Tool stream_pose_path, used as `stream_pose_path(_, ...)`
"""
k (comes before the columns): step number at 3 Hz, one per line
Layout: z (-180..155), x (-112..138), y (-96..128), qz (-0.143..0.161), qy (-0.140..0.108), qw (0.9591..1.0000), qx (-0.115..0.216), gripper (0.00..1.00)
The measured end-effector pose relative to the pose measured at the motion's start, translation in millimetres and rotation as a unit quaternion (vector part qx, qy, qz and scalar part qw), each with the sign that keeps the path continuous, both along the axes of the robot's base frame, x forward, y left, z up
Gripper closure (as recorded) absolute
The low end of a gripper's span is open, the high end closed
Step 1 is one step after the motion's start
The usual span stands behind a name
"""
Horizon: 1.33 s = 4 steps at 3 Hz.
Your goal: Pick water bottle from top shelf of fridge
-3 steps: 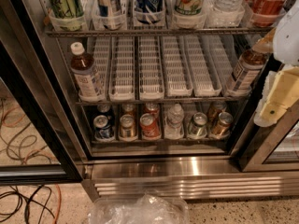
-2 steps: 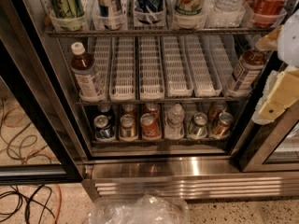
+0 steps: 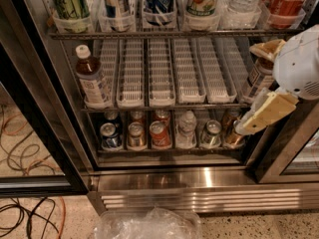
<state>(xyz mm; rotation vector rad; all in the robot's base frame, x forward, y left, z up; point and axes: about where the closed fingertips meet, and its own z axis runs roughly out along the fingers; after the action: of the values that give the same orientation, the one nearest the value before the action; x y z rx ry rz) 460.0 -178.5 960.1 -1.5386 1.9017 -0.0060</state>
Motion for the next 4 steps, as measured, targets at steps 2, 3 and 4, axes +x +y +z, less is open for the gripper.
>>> stream_pose_path(2,14,16,3,-0.008,-0.041,0.9991,0.008,0.0)
stream_pose_path(3,15,21,7,-0.032,-0.048,0.9977,0.035,0.0)
stream_pose_path(4,11,17,20,-0.082,-0.05,0.9919,0.082,0.0)
